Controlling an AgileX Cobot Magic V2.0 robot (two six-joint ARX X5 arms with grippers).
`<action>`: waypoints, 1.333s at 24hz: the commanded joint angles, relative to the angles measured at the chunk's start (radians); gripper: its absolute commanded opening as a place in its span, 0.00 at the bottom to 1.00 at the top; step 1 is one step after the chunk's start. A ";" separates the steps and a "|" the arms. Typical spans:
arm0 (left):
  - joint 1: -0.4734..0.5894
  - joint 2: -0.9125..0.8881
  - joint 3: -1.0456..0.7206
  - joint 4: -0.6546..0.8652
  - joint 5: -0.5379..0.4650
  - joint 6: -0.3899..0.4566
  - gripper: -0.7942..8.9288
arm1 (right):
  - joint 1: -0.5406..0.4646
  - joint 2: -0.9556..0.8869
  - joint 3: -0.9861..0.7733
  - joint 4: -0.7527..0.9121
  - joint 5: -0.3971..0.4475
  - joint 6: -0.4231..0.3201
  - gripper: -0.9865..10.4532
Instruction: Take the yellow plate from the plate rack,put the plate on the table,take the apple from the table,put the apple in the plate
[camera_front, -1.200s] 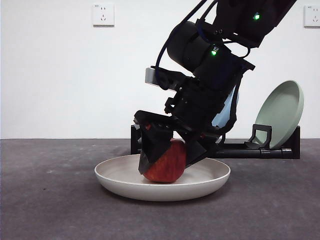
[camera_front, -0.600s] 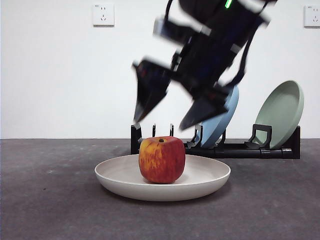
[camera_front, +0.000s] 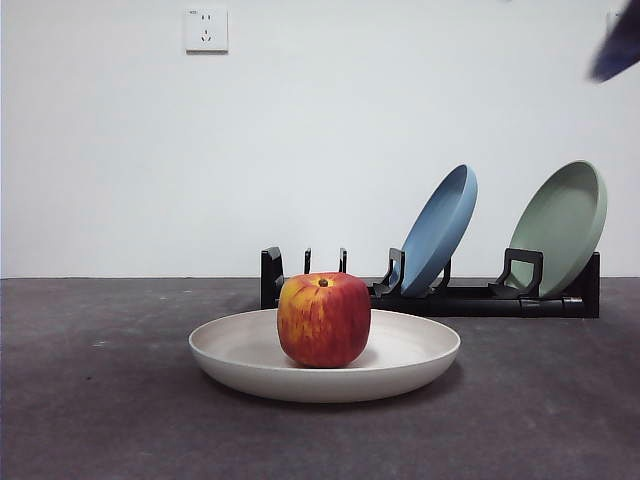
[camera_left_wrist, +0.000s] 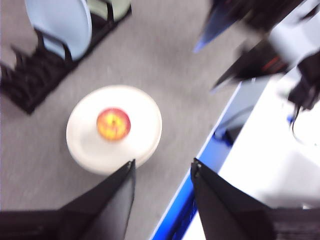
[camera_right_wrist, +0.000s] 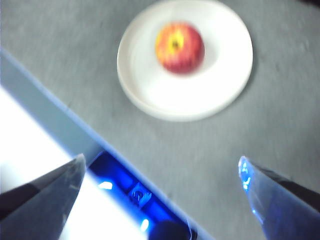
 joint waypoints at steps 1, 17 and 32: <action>0.000 -0.001 -0.002 -0.026 0.004 0.004 0.27 | 0.001 -0.050 -0.004 -0.052 -0.002 0.008 0.63; 0.000 -0.001 -0.002 -0.055 0.001 0.004 0.08 | 0.001 -0.096 -0.004 -0.107 -0.001 0.037 0.09; 0.000 -0.001 -0.002 -0.054 0.000 0.003 0.08 | 0.000 -0.096 -0.004 -0.106 0.003 0.035 0.09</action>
